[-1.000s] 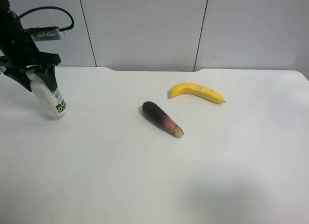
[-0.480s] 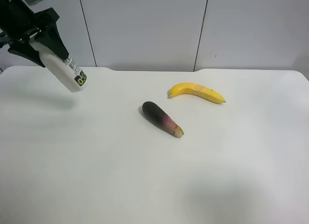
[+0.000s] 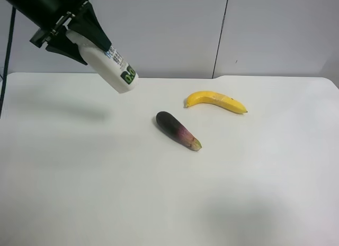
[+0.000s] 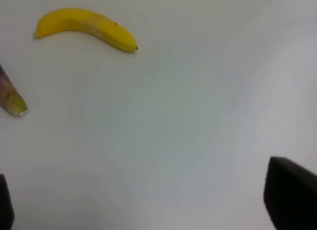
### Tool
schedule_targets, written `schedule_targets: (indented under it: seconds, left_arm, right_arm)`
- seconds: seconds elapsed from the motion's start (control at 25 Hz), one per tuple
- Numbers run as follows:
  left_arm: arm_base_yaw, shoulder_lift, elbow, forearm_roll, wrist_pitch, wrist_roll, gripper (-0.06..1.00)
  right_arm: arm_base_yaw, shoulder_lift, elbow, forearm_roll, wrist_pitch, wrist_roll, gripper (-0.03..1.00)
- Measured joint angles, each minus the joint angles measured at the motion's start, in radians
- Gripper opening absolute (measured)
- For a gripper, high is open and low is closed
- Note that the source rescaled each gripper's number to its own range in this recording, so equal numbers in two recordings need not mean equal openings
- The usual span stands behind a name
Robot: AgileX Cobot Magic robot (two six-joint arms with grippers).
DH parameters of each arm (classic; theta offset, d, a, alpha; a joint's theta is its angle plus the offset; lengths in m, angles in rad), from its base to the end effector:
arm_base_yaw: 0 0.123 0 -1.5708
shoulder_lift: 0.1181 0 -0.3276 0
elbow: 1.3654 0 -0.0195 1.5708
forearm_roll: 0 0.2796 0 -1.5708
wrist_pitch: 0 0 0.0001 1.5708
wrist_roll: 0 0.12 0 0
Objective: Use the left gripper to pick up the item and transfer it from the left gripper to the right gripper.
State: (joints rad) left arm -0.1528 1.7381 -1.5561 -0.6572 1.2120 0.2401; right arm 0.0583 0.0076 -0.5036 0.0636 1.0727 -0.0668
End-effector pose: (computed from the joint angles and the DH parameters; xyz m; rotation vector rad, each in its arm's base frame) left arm 0.3907 -0.1296 0.3378 0.3239 2.7022 -0.8928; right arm 0.0030 0.0069 0.2780 -0.1320 2.0550 0.0711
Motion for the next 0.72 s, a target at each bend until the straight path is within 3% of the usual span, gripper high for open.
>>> schedule_targets:
  seconds: [0.32,0.52,0.72]
  left_arm:
    - [-0.128,-0.001,0.0,-0.015,0.001,0.009,0.04]
    - [-0.14,0.0,0.012,-0.076,0.001,0.033,0.04]
    - [-0.14,0.001,0.11,-0.154,0.0,0.091,0.04]
  right_arm:
    - [0.0,0.0,0.0,0.0,0.0,0.0,1.0]
    - [0.0,0.0,0.0,0.0,0.0,0.0,1.0]
    - [0.0,0.0,0.0,0.0,0.0,0.0,1.0]
